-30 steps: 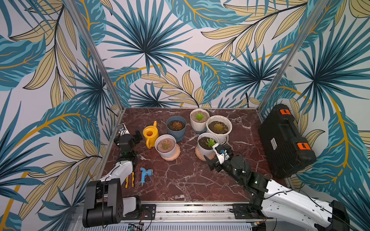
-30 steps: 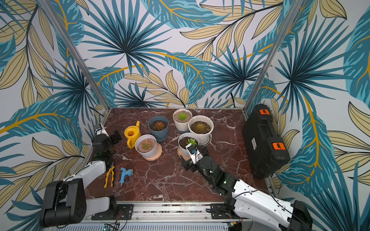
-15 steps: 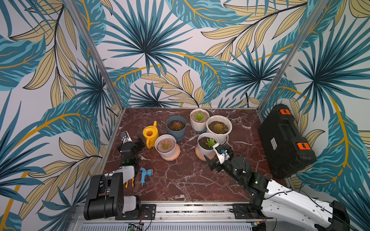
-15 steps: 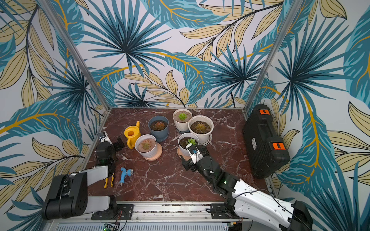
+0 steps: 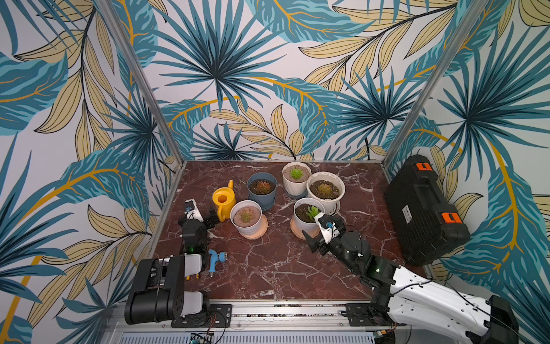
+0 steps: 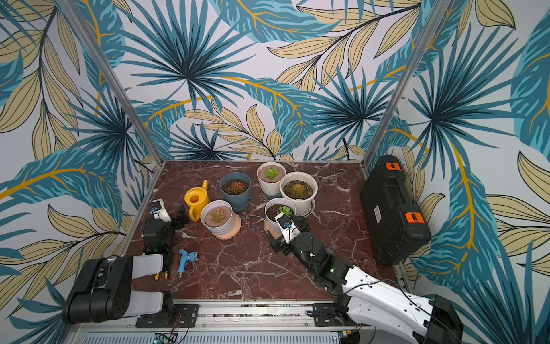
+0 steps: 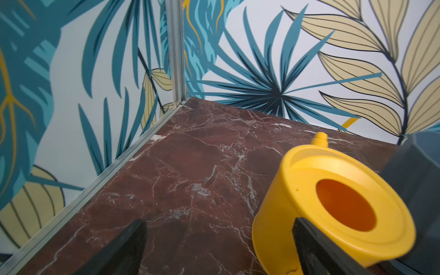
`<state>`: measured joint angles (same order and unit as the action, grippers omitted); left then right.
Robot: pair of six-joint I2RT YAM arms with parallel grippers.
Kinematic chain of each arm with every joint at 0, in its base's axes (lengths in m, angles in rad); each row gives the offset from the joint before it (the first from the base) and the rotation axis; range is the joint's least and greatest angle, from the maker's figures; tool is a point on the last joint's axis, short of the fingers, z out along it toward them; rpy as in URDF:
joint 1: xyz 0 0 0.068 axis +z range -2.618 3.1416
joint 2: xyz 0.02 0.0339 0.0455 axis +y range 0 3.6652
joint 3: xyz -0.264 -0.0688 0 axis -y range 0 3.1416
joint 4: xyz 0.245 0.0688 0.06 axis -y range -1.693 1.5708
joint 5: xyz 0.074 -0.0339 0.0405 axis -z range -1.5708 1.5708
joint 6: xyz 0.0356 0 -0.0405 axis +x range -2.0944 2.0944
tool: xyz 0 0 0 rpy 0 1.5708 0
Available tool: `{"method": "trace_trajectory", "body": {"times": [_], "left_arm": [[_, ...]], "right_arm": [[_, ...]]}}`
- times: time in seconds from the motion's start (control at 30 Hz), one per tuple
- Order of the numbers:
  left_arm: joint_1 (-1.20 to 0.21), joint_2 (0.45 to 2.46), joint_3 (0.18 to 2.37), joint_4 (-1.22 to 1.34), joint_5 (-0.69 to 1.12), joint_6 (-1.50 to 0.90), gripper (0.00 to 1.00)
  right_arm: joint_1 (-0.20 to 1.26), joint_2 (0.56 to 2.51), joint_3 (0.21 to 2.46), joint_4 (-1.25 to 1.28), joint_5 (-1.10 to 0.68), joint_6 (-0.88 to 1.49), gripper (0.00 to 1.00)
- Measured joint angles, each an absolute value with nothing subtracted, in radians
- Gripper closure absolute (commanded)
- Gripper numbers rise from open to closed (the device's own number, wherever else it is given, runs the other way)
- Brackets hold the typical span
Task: Water the succulent around the soil edge
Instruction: Reset both arms
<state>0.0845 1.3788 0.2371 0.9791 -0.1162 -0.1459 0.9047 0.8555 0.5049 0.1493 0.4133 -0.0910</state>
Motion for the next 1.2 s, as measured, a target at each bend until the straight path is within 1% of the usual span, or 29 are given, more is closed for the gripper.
{"method": "trace_trajectory", "body": {"times": [0.17,0.37,0.6,0.73,0.9,1.03,1.13,1.2], "left_arm": [[0.054,1.431,0.229,1.050,-0.086,-0.103,0.00],[0.048,1.517,0.229,1.159,-0.051,-0.082,0.00],[0.042,1.508,0.235,1.127,-0.040,-0.068,0.00],[0.016,1.509,0.309,0.987,-0.036,-0.033,0.00],[-0.006,1.511,0.381,0.889,0.009,0.017,0.00],[-0.008,1.511,0.382,0.853,0.023,0.034,0.00],[-0.008,1.511,0.382,0.835,0.026,0.038,0.00],[-0.008,1.511,0.382,0.829,0.027,0.038,0.00]], "right_arm": [[0.905,0.867,0.505,0.153,0.423,-0.093,0.00],[0.905,0.867,0.505,0.160,0.424,-0.094,0.00],[0.905,0.870,0.505,0.160,0.427,-0.095,0.01],[0.905,0.879,0.505,0.162,0.457,-0.095,0.00],[0.904,0.892,0.497,0.194,0.569,-0.106,0.00],[0.874,0.893,0.477,0.236,0.732,-0.125,0.00],[0.777,0.899,0.439,0.282,0.889,-0.132,0.00],[0.678,0.898,0.406,0.288,0.931,-0.123,0.01]]}}
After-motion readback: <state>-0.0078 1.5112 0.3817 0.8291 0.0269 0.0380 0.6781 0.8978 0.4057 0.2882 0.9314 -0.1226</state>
